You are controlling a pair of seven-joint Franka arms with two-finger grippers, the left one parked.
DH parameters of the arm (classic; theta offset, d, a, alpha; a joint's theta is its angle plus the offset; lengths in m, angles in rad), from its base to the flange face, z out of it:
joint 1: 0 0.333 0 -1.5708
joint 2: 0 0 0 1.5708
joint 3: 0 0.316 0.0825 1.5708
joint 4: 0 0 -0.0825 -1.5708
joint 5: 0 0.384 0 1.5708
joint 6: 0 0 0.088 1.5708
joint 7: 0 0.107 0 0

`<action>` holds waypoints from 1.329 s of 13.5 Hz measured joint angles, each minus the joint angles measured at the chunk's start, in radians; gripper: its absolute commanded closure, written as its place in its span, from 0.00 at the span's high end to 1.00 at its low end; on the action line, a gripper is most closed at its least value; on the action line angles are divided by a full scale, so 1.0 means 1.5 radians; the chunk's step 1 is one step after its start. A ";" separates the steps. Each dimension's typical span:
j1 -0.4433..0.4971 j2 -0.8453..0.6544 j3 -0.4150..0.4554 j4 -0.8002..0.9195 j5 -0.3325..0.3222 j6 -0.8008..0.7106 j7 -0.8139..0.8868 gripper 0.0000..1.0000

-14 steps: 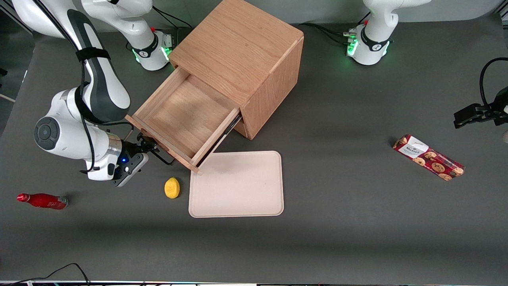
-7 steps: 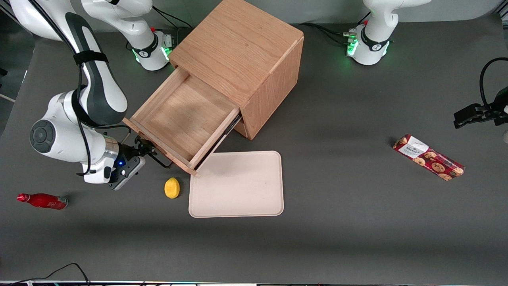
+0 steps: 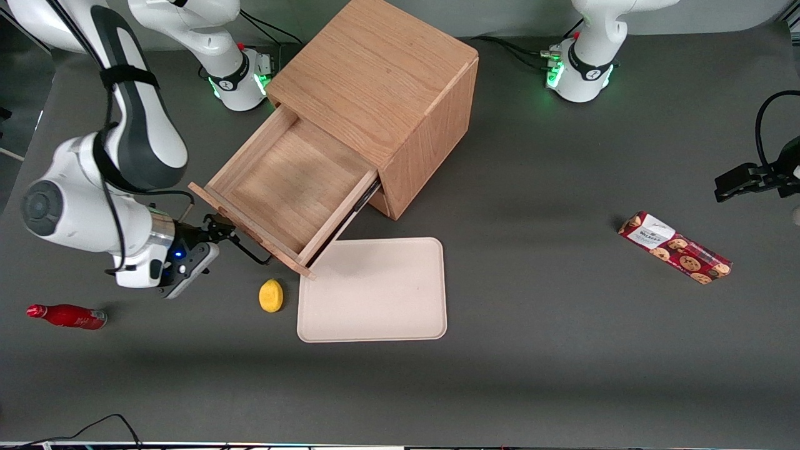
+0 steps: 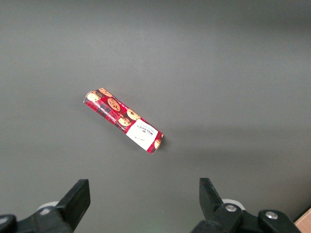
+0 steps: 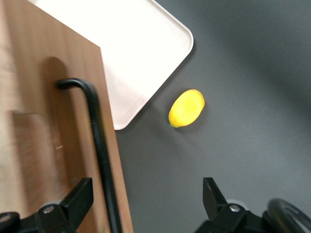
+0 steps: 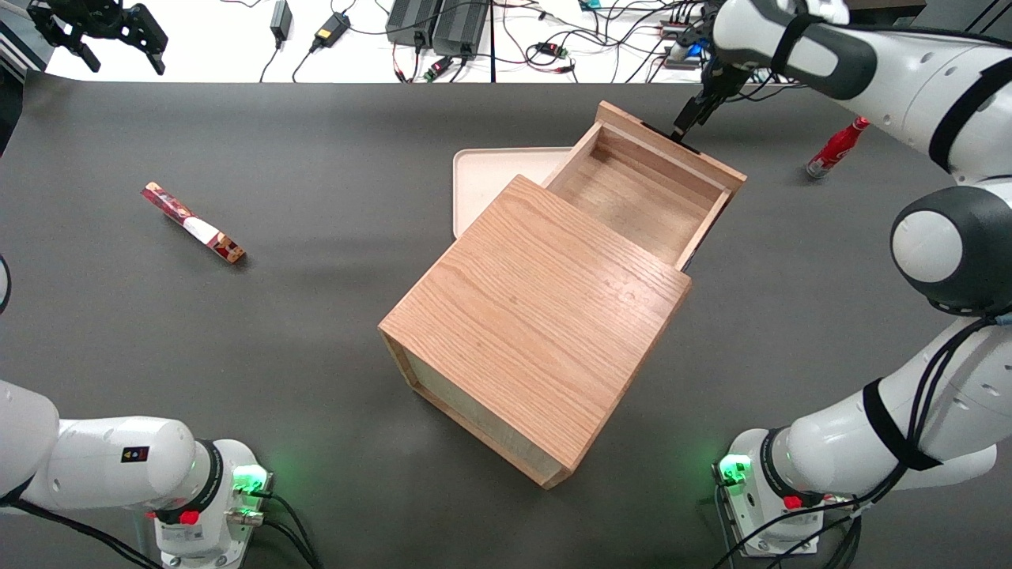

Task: Open upper drawer

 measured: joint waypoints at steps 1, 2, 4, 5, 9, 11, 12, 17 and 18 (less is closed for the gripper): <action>-0.002 -0.008 0.000 0.016 0.000 -0.019 0.004 1.00; -0.003 -0.021 -0.001 0.026 0.000 -0.035 0.016 1.00; -0.006 -0.058 -0.005 0.034 -0.016 -0.058 0.069 1.00; -0.006 -0.079 -0.009 0.034 -0.037 -0.073 0.104 1.00; -0.005 -0.156 -0.014 0.034 -0.113 -0.176 0.279 1.00; -0.005 -0.198 -0.032 0.024 -0.119 -0.211 0.325 1.00; -0.005 -0.223 -0.048 0.016 -0.119 -0.215 0.330 1.00; -0.006 -0.305 -0.121 -0.015 -0.119 -0.260 0.340 1.00; -0.006 -0.306 -0.127 -0.018 -0.119 -0.260 0.356 1.00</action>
